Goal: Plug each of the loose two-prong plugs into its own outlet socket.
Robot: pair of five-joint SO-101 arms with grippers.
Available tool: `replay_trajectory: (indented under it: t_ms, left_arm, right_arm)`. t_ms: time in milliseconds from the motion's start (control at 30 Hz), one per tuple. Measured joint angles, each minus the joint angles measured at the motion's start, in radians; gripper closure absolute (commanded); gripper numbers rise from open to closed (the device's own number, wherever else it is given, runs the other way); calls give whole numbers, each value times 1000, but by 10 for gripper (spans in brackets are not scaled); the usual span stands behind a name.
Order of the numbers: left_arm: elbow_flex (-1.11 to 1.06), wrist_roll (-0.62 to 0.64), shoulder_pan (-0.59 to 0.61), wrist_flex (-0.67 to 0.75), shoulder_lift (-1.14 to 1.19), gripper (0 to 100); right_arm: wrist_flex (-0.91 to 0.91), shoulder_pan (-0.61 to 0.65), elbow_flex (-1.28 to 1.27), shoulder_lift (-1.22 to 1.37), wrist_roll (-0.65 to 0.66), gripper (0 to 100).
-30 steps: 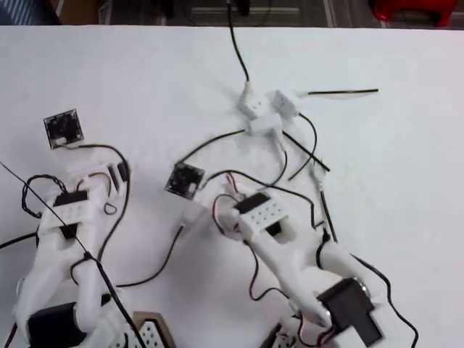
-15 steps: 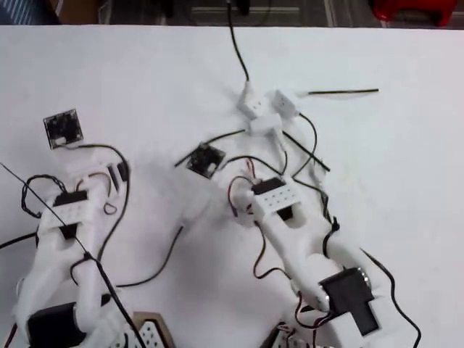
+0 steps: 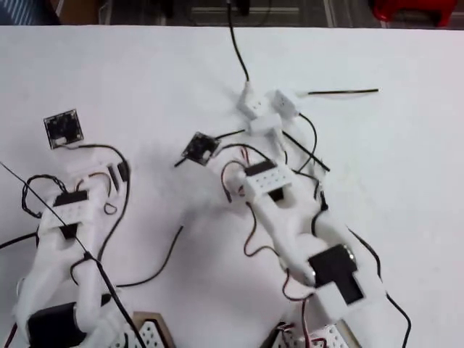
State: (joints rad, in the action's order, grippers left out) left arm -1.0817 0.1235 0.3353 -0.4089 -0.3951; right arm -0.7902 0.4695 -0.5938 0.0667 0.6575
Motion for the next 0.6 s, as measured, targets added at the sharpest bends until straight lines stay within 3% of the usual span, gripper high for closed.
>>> replay_trajectory:
  t_ms: [200, 600]
  left_arm:
    - [0, 0, 0, 0, 0, 736]
    - [0, 0, 0, 0, 0, 736]
  right_arm:
    - [-103, -2, 130, 95, 0, 911]
    - [-104, -75, 163, 118, -2, 910]
